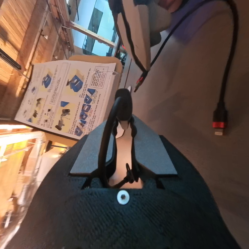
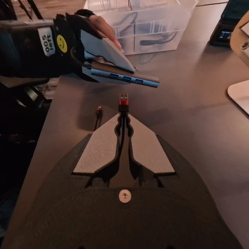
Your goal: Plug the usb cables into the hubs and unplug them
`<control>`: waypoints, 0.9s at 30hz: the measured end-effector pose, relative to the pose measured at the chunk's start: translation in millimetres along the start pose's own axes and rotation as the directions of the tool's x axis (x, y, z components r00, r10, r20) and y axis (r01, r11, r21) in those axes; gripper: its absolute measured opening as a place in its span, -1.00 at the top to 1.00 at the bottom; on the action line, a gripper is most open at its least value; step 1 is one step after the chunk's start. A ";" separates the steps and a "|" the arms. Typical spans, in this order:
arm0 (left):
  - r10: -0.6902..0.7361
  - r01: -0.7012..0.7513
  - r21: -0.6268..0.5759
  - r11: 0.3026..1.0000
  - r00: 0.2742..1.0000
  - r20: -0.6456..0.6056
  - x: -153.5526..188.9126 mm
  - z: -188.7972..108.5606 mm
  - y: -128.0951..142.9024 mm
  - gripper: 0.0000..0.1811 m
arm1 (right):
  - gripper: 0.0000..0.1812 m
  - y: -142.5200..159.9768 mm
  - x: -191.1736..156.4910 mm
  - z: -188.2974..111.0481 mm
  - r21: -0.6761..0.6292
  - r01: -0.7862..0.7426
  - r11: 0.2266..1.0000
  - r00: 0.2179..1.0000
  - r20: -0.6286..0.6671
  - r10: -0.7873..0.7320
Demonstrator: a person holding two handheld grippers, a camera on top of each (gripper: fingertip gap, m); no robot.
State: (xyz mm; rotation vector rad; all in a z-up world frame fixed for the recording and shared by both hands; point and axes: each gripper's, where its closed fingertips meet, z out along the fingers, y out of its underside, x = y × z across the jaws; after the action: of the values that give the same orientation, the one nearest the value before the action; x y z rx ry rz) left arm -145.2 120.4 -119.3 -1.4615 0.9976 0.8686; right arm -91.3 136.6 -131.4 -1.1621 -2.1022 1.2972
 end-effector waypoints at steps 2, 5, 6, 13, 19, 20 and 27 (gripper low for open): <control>-0.034 0.034 0.003 0.999 0.999 -0.017 -0.6 -0.3 3.4 0.84 | 0.97 -2.8 -0.7 1.5 -0.020 0.027 0.999 0.999 -0.040 -0.027; -0.009 0.008 -0.021 1.000 0.999 -0.032 3.8 2.2 7.7 0.84 | 0.97 -5.7 -3.5 2.1 -0.042 0.049 0.998 0.996 -0.066 -0.052; 0.010 -0.011 -0.028 1.000 0.999 -0.038 6.6 3.3 8.1 0.84 | 0.97 -5.4 -3.5 2.2 -0.051 0.050 0.997 0.996 -0.073 -0.054; 0.150 -0.152 -0.037 0.988 0.988 -0.040 19.2 6.4 2.4 0.84 | 0.97 2.3 -5.3 7.4 -0.129 0.052 0.990 0.993 -0.099 -0.065; 0.271 -0.272 -0.050 0.961 0.962 -0.019 24.5 7.5 -2.1 0.84 | 0.97 4.6 -10.8 8.7 -0.173 0.105 0.979 0.986 -0.111 -0.125; 0.276 -0.277 -0.049 0.960 0.961 -0.017 24.7 7.7 -2.8 0.84 | 0.97 5.8 -11.3 8.7 -0.181 0.113 0.977 0.985 -0.112 -0.134; 0.274 -0.275 -0.046 0.960 0.961 -0.024 26.9 9.0 -3.5 0.84 | 0.97 10.3 -15.0 10.0 -0.213 0.134 0.968 0.982 -0.103 -0.159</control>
State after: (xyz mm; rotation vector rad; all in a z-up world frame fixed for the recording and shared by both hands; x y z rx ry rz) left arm -131.8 126.4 -143.9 -1.3924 1.2193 1.0874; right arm -85.3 121.3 -144.1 -1.1115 -2.2262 0.9384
